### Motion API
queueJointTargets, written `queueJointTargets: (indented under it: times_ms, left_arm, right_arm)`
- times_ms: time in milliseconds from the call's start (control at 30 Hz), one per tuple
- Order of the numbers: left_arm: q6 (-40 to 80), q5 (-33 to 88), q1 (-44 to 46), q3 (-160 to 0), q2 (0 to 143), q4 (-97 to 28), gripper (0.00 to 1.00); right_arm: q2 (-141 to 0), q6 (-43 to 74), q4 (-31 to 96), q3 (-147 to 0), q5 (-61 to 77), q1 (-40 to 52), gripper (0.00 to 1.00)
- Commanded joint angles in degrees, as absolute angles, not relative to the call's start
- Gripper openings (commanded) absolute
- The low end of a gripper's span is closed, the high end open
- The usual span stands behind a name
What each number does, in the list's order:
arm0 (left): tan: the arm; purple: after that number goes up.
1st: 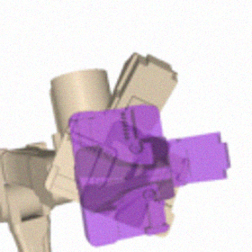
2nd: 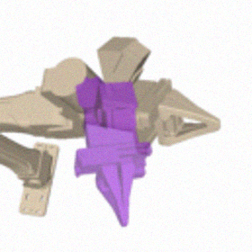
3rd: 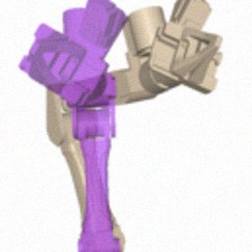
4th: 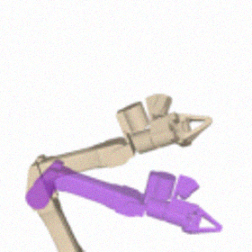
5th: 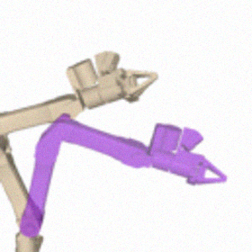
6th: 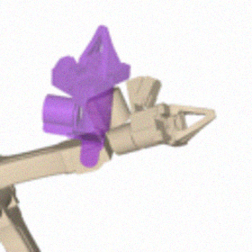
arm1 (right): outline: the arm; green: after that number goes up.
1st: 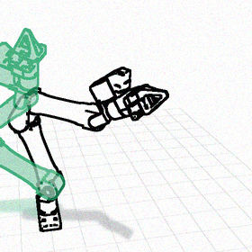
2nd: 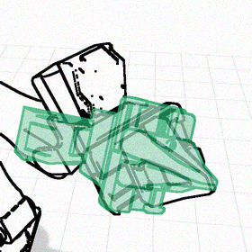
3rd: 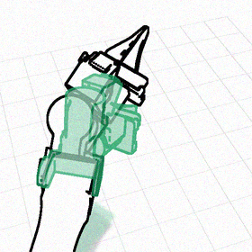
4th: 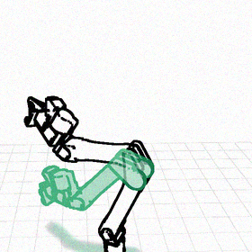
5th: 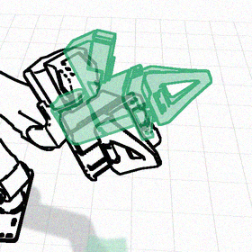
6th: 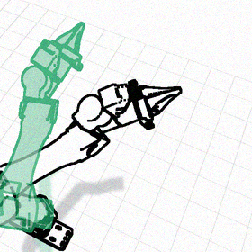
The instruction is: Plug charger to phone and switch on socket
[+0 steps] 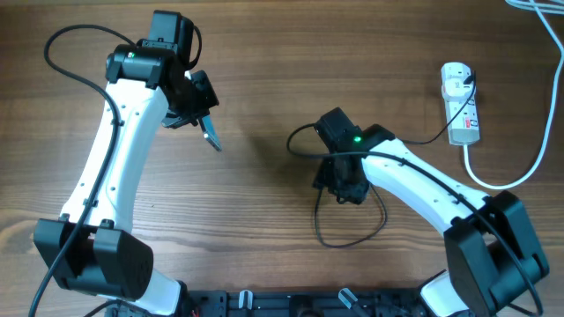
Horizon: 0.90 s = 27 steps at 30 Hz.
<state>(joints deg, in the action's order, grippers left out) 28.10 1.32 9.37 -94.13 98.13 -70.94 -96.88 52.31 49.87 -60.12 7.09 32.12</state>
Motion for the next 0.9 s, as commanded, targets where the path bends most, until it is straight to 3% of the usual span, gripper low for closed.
queueJointTargets:
  times_ms: [0,367,867]
  left_arm:
    - [27.5,0.5,9.3,-94.4,96.8,-70.7,0.04]
    - [27.4,0.6,9.3,-94.4,100.1,-70.3,0.04]
    - [27.4,0.5,9.3,-94.4,100.2,-70.9,0.04]
  right_arm:
    - [-101.1,51.0,49.0,-61.4,7.4,32.3,0.58]
    - [-105.8,53.4,43.5,-61.4,6.7,36.5,0.52]
    - [-106.7,53.6,43.5,-61.0,1.1,36.9,0.3]
